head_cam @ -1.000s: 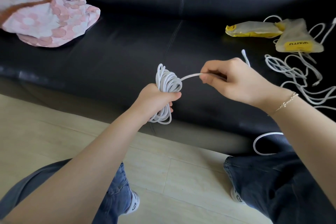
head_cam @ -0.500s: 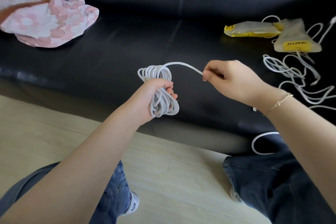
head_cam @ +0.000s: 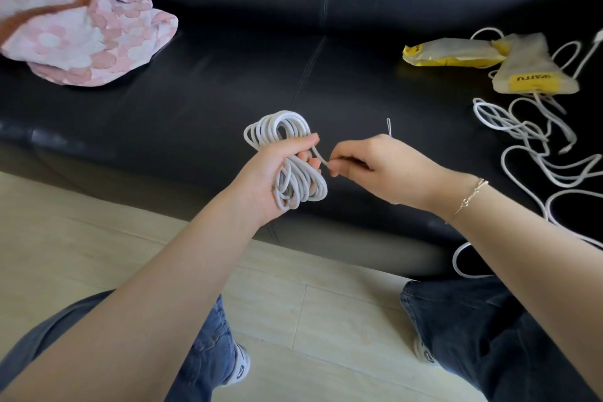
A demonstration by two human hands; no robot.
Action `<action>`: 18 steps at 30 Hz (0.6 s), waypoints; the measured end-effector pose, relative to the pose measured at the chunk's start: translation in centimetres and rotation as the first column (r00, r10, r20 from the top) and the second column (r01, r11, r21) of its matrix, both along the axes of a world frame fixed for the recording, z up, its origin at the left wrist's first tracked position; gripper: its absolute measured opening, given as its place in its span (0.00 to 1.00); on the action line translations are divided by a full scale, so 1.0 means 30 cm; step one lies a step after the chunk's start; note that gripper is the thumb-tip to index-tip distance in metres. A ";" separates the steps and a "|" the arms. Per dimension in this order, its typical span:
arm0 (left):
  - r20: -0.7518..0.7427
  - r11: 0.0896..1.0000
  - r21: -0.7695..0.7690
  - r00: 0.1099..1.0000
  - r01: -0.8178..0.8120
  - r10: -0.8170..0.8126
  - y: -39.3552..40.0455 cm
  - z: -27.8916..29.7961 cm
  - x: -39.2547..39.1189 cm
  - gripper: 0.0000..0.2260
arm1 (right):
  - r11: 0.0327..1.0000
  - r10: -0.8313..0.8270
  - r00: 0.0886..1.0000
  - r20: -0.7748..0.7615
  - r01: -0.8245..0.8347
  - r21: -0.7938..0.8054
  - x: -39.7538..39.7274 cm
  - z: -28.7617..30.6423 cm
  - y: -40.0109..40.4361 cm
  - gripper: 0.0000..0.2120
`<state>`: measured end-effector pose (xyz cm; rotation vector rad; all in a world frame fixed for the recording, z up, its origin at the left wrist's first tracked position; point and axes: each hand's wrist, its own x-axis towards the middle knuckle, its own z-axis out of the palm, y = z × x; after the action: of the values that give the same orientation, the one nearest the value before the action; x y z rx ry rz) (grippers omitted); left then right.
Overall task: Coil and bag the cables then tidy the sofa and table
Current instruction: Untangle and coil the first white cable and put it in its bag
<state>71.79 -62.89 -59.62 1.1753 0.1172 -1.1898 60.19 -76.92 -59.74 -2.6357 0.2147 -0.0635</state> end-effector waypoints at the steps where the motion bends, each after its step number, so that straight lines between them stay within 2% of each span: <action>1: -0.006 1.000 0.000 1.000 -0.025 0.025 -0.001 0.001 0.004 0.08 | 0.999 0.016 1.000 -0.015 -0.016 0.029 -0.001 0.002 -0.006 0.09; 5: -0.058 0.984 0.027 0.983 -0.174 0.176 0.001 -0.001 0.032 0.04 | 0.999 0.015 1.000 -0.018 -0.014 0.049 -0.010 0.009 -0.047 0.04; 8: -0.101 0.965 0.004 0.960 -0.261 0.260 0.001 -0.002 0.045 0.04 | 0.998 -0.062 0.998 -0.030 0.061 -0.035 -0.019 0.000 -0.096 0.11; 10: -0.110 0.959 -0.025 0.954 -0.283 0.278 0.000 0.002 0.043 0.04 | 0.988 -0.123 0.992 -0.033 0.119 -0.098 -0.025 -0.019 -0.131 0.14; 18: -0.112 0.941 -0.061 0.939 -0.332 0.324 -0.028 0.005 0.041 0.07 | 0.898 -0.393 0.919 0.028 0.390 -0.204 -0.025 -0.048 -0.214 0.11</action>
<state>73.02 -63.73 -59.46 0.9806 0.3275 -0.9480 59.45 -83.35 -61.19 -2.7551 0.7821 -0.2130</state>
